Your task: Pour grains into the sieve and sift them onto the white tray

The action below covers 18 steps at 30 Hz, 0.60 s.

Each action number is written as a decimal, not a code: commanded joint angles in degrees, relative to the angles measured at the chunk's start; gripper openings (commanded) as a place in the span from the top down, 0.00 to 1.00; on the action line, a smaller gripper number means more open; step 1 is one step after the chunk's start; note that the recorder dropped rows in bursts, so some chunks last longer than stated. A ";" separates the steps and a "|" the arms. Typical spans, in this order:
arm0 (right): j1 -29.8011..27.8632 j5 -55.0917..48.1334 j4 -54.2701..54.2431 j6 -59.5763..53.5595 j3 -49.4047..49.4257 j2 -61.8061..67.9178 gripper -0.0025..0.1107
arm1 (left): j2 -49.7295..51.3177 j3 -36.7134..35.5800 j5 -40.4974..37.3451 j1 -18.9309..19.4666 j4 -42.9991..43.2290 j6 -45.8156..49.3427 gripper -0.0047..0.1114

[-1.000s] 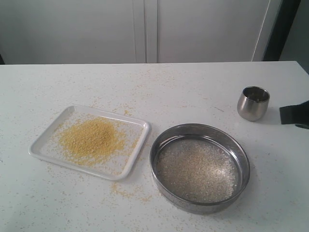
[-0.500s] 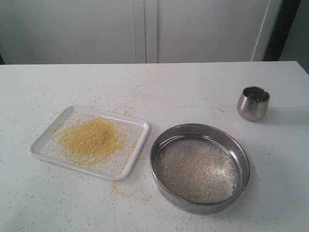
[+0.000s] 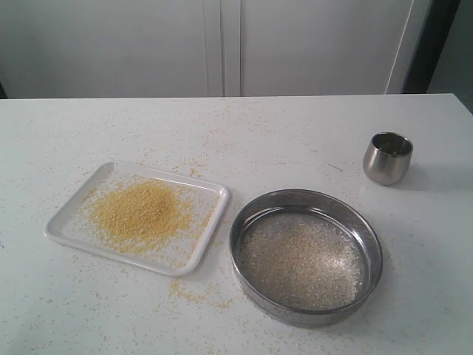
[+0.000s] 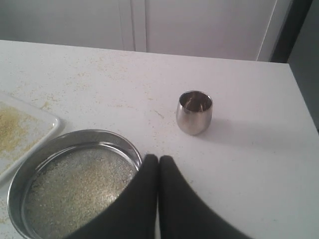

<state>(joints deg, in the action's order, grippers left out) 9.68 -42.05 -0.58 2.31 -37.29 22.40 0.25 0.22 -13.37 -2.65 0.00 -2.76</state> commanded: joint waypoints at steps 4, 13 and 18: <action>-3.51 0.44 0.58 0.08 7.65 -8.03 0.98 | -0.25 -0.22 0.08 0.27 0.00 -0.03 0.96; -4.68 5.65 0.58 0.08 14.60 -17.55 0.98 | -0.25 -0.22 0.08 0.27 0.00 -0.03 0.96; -4.68 10.92 1.26 0.08 18.83 -21.17 0.98 | -0.25 -0.22 0.08 0.27 0.00 -0.03 0.96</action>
<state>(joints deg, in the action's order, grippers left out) 5.59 -34.72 0.00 2.31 -20.80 3.11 0.25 0.22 -13.37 -2.65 0.00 -2.76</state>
